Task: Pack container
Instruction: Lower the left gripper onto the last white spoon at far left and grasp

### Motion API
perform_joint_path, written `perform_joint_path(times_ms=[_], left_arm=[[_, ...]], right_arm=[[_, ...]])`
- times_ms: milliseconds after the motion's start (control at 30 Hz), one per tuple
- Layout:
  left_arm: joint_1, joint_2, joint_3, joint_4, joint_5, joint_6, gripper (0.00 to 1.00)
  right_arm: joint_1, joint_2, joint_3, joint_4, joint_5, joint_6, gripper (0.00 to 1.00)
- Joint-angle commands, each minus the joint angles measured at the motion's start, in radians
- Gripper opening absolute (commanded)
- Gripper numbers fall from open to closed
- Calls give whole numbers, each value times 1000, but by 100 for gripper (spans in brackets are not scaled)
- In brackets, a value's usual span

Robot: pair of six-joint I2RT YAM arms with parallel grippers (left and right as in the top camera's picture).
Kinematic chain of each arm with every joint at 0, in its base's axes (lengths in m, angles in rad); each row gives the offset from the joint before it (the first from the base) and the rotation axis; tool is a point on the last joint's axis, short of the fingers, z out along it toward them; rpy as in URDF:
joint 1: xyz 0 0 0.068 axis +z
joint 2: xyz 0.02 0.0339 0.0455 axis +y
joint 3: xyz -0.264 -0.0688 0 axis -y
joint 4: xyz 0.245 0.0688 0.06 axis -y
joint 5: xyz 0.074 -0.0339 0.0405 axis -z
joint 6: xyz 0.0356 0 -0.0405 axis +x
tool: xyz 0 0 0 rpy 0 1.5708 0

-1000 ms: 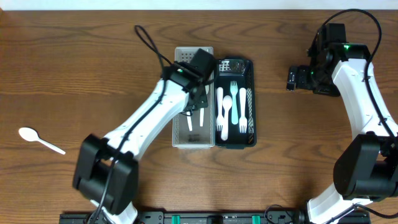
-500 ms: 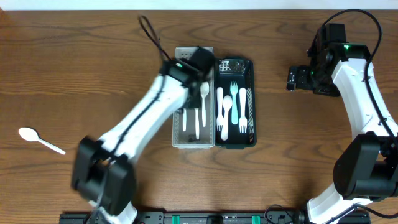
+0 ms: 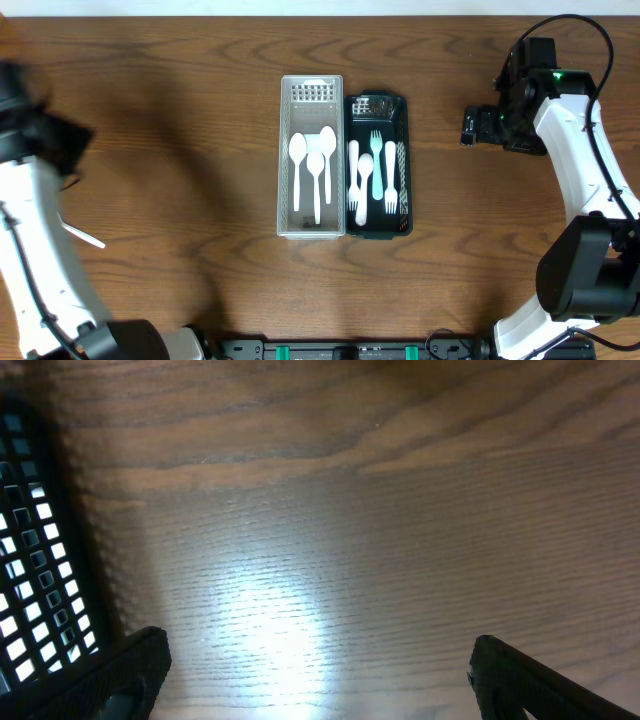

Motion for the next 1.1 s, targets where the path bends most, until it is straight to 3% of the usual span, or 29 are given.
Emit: perform_joint_path(times_ms=[0,200,400,767,1067], left_arm=[[161,56,-48,2,139,6,93],[314,220,-72,38,161,11,93],[335,386,-72,124,178,34,93],[335,581,-72,268,178,243,93],[335,605,-72,346,179,423,93]], right_arm=[[-1,5,-3,-2,8,-11,99],[-1,5,-3,-6,8,-11,99],[-1,5,-3,-11,8,-10,99],[-1,5,-3,-16,8,9,99],[-1,5,-3,-16,8,17,99]])
